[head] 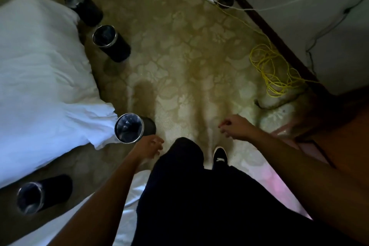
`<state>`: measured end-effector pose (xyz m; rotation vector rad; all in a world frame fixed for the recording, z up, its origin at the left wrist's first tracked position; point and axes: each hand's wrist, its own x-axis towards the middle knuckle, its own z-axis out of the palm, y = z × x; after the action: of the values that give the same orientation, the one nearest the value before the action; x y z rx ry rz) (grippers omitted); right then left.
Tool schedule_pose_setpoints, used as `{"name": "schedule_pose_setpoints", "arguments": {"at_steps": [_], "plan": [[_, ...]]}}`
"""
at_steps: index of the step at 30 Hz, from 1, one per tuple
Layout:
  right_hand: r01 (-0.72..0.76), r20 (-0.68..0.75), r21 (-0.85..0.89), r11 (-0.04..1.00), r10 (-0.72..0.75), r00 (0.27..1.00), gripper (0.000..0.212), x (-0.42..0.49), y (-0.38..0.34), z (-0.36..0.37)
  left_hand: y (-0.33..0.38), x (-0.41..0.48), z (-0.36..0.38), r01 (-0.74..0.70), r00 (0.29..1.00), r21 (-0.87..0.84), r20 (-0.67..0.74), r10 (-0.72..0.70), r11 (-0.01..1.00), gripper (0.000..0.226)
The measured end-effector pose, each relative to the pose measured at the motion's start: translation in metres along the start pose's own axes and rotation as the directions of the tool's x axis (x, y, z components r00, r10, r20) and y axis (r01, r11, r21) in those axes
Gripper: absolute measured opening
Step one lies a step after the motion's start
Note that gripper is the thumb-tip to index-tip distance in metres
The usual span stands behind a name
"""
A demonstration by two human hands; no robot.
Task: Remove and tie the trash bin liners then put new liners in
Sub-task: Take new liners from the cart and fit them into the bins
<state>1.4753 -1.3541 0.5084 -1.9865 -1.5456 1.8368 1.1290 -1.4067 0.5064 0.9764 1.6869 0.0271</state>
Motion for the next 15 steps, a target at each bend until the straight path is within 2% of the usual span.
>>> {"name": "schedule_pose_setpoints", "arguments": {"at_steps": [5, 9, 15], "plan": [[0.123, 0.036, 0.012, 0.992, -0.123, 0.992, 0.010, 0.082, -0.122, -0.051, 0.009, 0.044, -0.033, 0.078, 0.996, -0.076, -0.039, -0.081, 0.994, 0.017], [0.146, 0.037, 0.021, 0.989, -0.147, 0.988, 0.014, 0.153, -0.202, -0.086, 0.037, 0.100, -0.070, 0.114, 0.991, -0.130, -0.055, -0.122, 0.985, 0.018], [0.038, 0.001, -0.034, 0.999, -0.038, 0.999, 0.008, 0.246, -0.262, -0.144, 0.126, 0.204, -0.161, 0.098, 0.995, -0.121, -0.008, -0.100, 0.988, 0.015]]}}
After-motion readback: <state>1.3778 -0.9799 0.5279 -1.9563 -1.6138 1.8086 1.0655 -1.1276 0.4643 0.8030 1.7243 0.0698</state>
